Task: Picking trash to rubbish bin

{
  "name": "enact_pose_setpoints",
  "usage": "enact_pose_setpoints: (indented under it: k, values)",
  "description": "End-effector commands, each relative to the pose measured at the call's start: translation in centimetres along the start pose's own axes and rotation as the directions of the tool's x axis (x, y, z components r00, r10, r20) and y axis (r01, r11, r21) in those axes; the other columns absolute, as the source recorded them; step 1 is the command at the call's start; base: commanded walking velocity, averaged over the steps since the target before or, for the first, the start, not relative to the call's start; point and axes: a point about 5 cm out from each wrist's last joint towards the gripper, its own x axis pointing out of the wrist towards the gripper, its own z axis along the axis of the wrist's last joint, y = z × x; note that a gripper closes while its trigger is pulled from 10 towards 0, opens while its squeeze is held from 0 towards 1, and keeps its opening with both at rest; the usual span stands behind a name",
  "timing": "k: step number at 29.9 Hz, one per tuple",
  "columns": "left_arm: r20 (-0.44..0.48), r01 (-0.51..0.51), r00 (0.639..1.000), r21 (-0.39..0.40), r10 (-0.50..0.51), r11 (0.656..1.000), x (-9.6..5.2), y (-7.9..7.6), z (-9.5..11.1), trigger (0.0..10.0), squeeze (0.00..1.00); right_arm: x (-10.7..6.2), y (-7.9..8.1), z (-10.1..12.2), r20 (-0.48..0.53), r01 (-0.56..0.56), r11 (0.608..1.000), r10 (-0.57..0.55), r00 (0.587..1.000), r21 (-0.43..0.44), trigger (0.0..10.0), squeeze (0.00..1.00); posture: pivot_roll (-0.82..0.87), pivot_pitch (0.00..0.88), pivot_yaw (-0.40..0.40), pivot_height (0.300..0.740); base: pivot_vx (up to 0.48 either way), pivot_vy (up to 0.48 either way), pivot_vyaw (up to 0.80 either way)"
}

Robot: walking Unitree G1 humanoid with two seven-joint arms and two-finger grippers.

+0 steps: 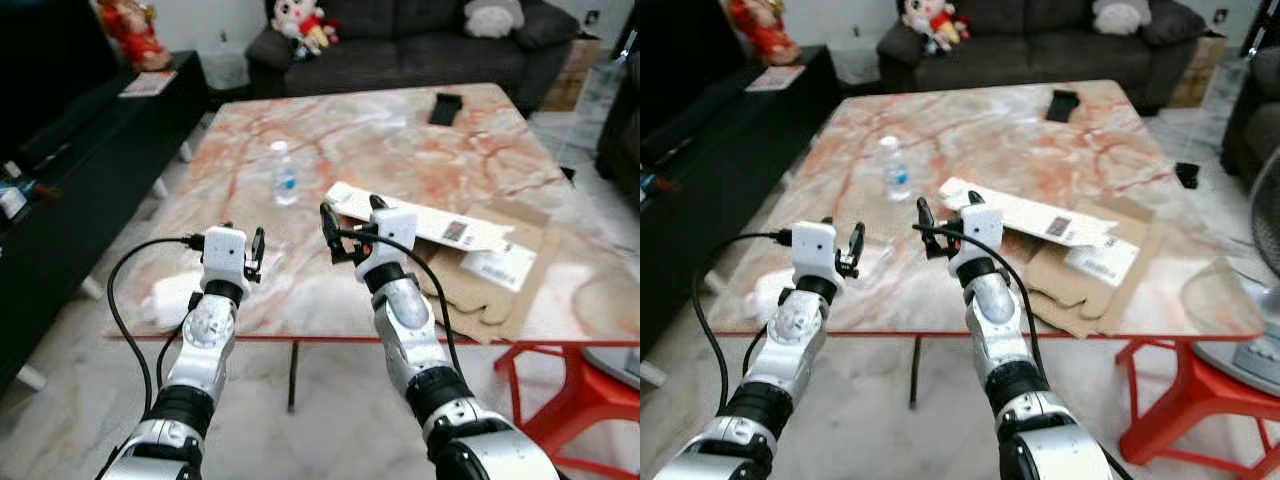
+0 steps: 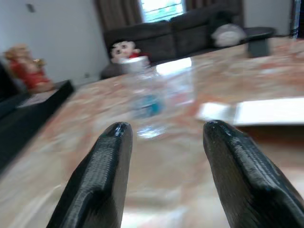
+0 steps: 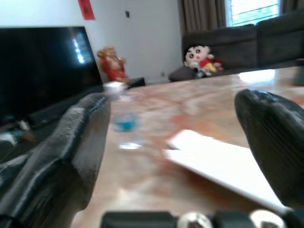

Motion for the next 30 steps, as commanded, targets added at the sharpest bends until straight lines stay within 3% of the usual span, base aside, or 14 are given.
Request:
enact_pose_setpoints:
  k: [1, 7, 11, 21, 28, 30]
  values:
    - [0.014, -0.015, 1.0, 0.017, 0.015, 1.0, 0.2, 0.8, 0.4, 10.0, 0.0, 0.4, 0.9, 0.4, 0.02, -0.025, 1.0, 0.025, 0.999, 0.014, 10.0, 0.0, 0.05, 0.0, 0.072, 0.74, 0.45, 0.0, 0.0]
    - [0.017, -0.012, 1.0, 0.012, 0.011, 1.0, 0.1, 0.6, 0.4, 10.0, 0.0, 0.2, 1.2, 0.3, 0.014, -0.066, 0.997, 0.067, 0.998, -0.032, 10.0, 0.0, 0.05, 0.0, 0.07, 0.74, 0.452, 0.0, 0.27]
    - [0.015, -0.001, 1.0, 0.014, 0.0, 1.0, 0.0, 0.4, 0.3, 10.0, 0.0, 0.0, 1.0, 0.1, 0.008, -0.048, 0.999, 0.048, 0.999, -0.002, 10.0, 0.0, 0.05, 0.0, 0.069, 0.74, 0.442, 0.0, 0.58]
    - [0.016, 0.024, 1.0, 0.016, -0.024, 1.0, -0.6, -0.2, 0.1, 10.0, 0.0, -0.1, 0.4, 0.0, 0.002, -0.029, 1.0, 0.029, 1.0, 0.011, 10.0, 0.0, 0.05, 0.0, 0.071, 0.74, 0.0, 0.0, 0.0]
    - [-0.024, -0.006, 1.0, 0.048, 0.007, 0.999, -1.4, 0.9, -0.5, 10.0, 0.0, -0.1, 0.5, -0.1, -0.004, -0.03, 0.999, 0.03, 1.0, 0.017, 10.0, 0.0, 0.06, 0.0, 0.072, 0.74, 0.0, 0.0, 0.0]
    - [-0.082, -0.007, 0.997, 0.081, 0.014, 0.997, -1.6, 1.5, -1.1, 10.0, 0.0, -0.2, 0.4, -0.2, -0.005, -0.027, 0.999, 0.027, 1.0, 0.02, 10.0, 0.0, 0.06, 0.0, 0.074, 0.74, 0.0, 0.0, 0.0]
